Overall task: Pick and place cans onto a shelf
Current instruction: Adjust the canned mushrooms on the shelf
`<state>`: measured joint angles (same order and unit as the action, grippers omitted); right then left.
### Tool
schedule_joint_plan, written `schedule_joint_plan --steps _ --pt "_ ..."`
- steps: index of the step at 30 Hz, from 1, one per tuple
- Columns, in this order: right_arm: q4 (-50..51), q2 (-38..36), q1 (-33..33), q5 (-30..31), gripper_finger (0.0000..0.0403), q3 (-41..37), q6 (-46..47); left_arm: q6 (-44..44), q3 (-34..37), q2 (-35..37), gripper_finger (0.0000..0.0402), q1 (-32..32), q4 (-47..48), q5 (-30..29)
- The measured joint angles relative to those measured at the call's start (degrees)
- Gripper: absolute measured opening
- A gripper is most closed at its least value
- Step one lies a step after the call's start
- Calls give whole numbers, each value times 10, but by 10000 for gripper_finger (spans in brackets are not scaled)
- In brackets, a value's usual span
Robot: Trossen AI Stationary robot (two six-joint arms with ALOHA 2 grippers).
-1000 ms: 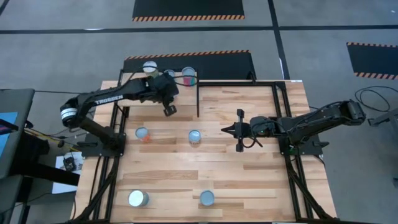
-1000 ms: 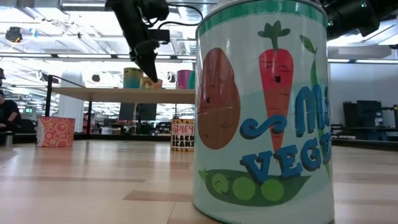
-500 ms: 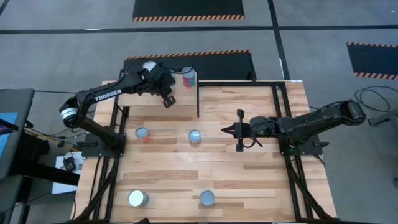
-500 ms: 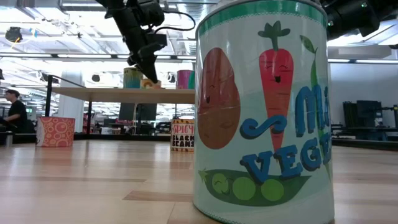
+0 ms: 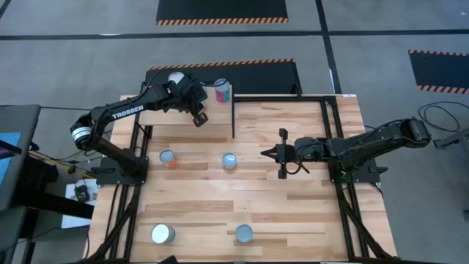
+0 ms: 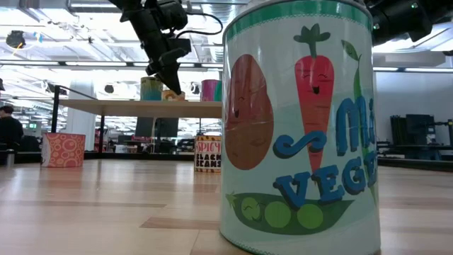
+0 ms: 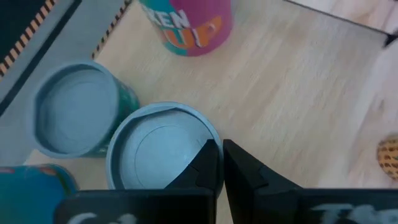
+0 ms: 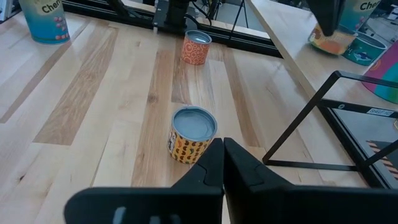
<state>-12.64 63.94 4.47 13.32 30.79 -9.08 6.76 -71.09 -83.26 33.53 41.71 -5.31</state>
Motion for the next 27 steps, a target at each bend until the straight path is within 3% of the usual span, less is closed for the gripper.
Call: schedule_joint_plan --steps 23,27 --pt "0 0 0 0 15 0 0 -11 0 -4 1 1 -12 3" --pt "0 0 0 0 13 0 0 -15 0 -4 17 1 -9 3"
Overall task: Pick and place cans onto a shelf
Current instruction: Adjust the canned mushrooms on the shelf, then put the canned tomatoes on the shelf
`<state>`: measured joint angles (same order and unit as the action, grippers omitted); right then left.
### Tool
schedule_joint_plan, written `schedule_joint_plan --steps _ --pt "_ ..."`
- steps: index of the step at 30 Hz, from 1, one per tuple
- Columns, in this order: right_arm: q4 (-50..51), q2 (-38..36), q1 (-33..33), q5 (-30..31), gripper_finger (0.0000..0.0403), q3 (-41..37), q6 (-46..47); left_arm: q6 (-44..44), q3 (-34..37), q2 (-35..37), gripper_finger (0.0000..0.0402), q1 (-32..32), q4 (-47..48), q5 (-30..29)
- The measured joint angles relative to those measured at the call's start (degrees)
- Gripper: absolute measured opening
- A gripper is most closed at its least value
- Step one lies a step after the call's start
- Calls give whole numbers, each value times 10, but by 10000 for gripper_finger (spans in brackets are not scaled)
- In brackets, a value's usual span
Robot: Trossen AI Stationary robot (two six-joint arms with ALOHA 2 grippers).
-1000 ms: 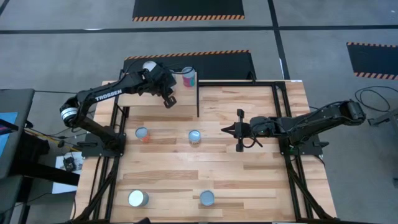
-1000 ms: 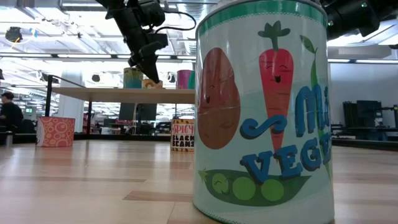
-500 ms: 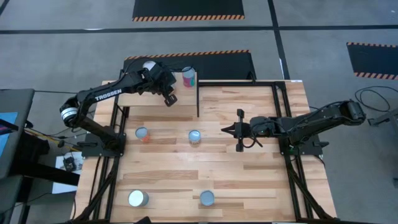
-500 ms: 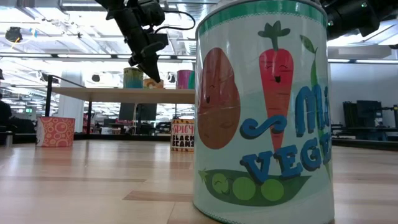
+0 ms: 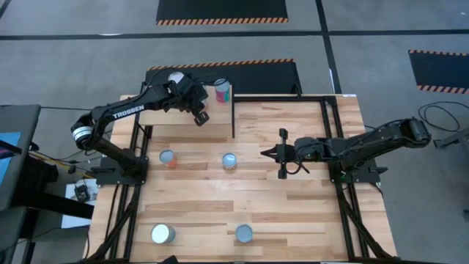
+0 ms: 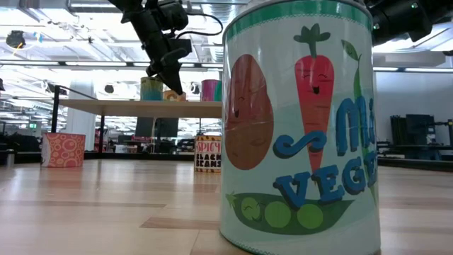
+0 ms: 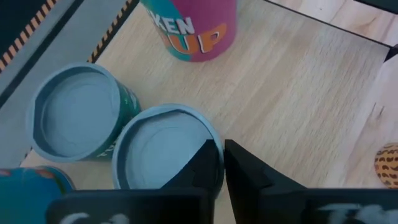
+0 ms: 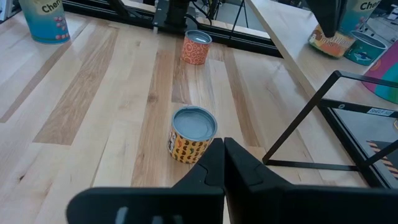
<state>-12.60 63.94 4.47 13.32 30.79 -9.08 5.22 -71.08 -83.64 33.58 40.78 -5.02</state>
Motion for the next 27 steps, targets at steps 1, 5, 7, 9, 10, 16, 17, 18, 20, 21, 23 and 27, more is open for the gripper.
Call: schedule_joint_plan --steps 1,5,7,9,10,16,17,18,20,21,23,27 --pt "0 0 0 0 14 0 0 0 0 0 24 0 1 0" --pt "0 0 0 0 20 0 0 1 0 0 48 0 0 2" --pt "0 0 0 0 20 0 0 6 0 0 53 0 -1 1" --pt "0 0 0 0 18 0 0 16 0 0 56 0 -5 1" --pt "1 0 0 0 16 0 -2 22 -1 0 56 0 -4 1" --pt "-1 0 0 0 11 -1 -43 51 -26 32 56 -38 20 -1" --pt "-4 0 0 0 11 -2 -48 51 -27 42 56 -52 25 -3" --pt "-12 0 0 0 11 -5 -53 49 -27 53 56 -68 32 -4" --pt "-51 0 0 -4 10 -22 -63 30 -27 72 54 -106 58 -16" --pt "-80 0 0 -15 10 -36 -68 15 -27 81 50 -129 73 -24" --pt "-137 0 -3 -41 10 -68 -69 -21 -27 95 38 -181 101 -42" --pt "-252 0 -16 -75 11 -123 -69 -108 -27 104 9 -291 172 -101"
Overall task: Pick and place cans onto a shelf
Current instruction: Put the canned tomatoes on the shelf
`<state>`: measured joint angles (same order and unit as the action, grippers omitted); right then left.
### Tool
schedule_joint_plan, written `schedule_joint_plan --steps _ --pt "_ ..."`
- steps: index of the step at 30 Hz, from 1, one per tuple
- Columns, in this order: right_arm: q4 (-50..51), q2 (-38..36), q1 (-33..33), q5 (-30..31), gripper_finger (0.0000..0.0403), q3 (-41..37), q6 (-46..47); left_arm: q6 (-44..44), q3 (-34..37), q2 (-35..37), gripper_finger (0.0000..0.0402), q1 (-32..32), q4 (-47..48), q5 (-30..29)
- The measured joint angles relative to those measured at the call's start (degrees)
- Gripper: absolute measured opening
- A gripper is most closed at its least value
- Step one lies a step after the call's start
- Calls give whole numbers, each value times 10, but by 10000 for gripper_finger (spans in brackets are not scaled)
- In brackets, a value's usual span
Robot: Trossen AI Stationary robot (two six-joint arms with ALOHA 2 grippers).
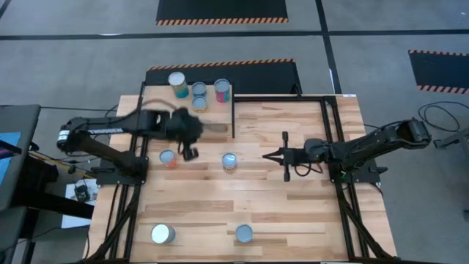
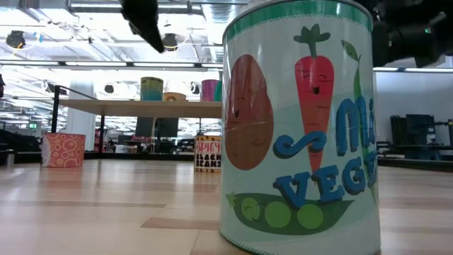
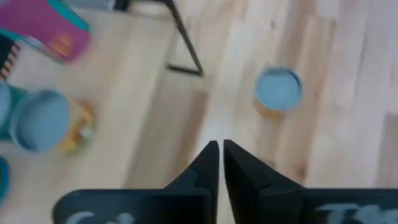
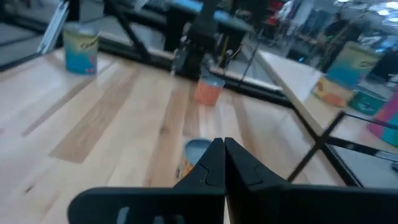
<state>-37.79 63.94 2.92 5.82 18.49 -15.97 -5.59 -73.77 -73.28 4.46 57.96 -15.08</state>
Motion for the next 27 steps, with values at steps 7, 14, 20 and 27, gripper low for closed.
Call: schedule_joint_plan --steps 7,14,20,27 --pt "-53 0 3 0 12 -37 39 -191 89 2 0 -139 19 -17" --pt "-56 0 35 1 12 -50 54 -325 184 13 0 -149 29 -3" --pt "-58 0 54 1 12 -50 50 -352 219 14 18 -101 46 13" --pt "-60 0 57 2 12 -50 50 -398 262 9 83 -66 76 14"
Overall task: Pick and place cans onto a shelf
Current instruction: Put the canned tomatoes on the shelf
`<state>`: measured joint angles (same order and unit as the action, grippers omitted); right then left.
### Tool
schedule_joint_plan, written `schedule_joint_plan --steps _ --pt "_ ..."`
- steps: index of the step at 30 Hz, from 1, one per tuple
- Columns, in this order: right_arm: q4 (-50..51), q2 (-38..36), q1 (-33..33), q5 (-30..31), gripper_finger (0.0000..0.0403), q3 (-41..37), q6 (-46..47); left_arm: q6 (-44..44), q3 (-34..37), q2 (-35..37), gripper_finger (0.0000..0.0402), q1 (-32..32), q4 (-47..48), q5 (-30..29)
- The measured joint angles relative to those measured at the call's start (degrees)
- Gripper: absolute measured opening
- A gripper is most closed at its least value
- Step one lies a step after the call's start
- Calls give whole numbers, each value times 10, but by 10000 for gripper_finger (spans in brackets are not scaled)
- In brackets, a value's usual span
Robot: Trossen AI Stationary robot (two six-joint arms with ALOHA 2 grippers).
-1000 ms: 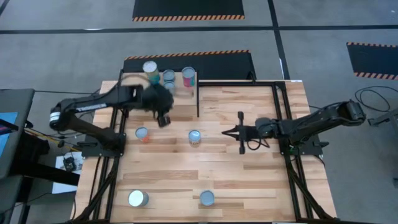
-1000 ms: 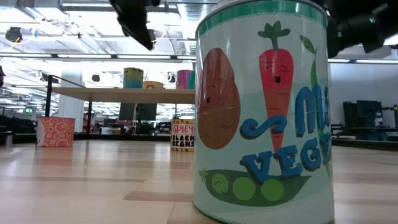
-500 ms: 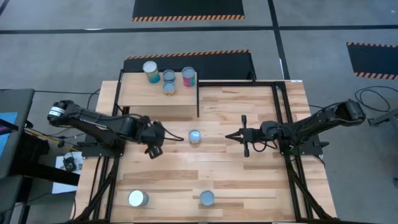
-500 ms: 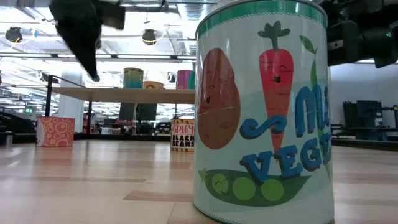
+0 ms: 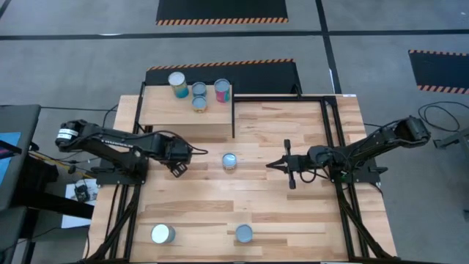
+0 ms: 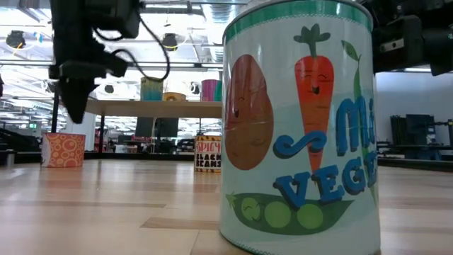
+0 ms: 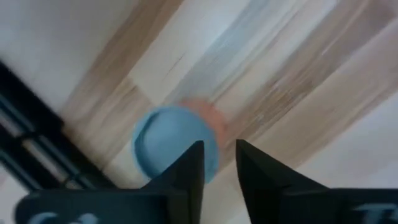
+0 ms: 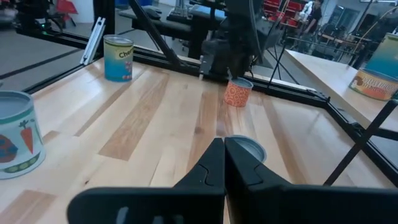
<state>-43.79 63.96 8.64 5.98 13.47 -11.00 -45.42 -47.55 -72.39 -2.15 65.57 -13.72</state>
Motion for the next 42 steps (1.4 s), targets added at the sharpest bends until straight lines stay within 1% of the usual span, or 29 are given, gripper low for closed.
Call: schedule_joint_plan --steps 2,5,13,16,18,20,21,22,25,29,31,33,35,38,42 --pt "0 0 0 0 12 0 0 -8 15 0 100 4 -1 11" --pt "0 0 0 1 12 0 0 -5 33 0 116 5 -9 11" --pt "-1 0 0 1 13 0 0 30 84 0 123 5 -66 8" --pt "-1 0 0 1 12 0 0 34 92 2 105 7 -68 3" --pt "0 0 0 1 12 0 0 46 87 5 75 7 -63 4" --pt "0 0 0 1 12 0 0 70 71 14 35 8 -57 21" --pt "0 0 0 1 13 0 0 78 58 21 18 8 -56 25" --pt "0 0 0 1 13 0 0 82 42 30 11 8 -51 28" --pt "0 0 0 1 14 0 0 85 -17 62 7 8 1 30" --pt "0 0 -1 1 13 0 0 42 -120 99 3 8 87 43" --pt "0 0 -1 1 12 0 -2 28 -177 105 2 8 125 33" --pt "0 0 -3 1 13 0 -2 22 -234 103 2 18 162 4" --pt "0 0 -7 0 15 0 -2 32 -292 92 2 40 197 -31" --pt "0 0 -14 0 15 0 -1 84 -365 63 1 95 231 -71" --pt "0 0 -21 1 13 0 1 189 -427 23 1 205 234 -70"
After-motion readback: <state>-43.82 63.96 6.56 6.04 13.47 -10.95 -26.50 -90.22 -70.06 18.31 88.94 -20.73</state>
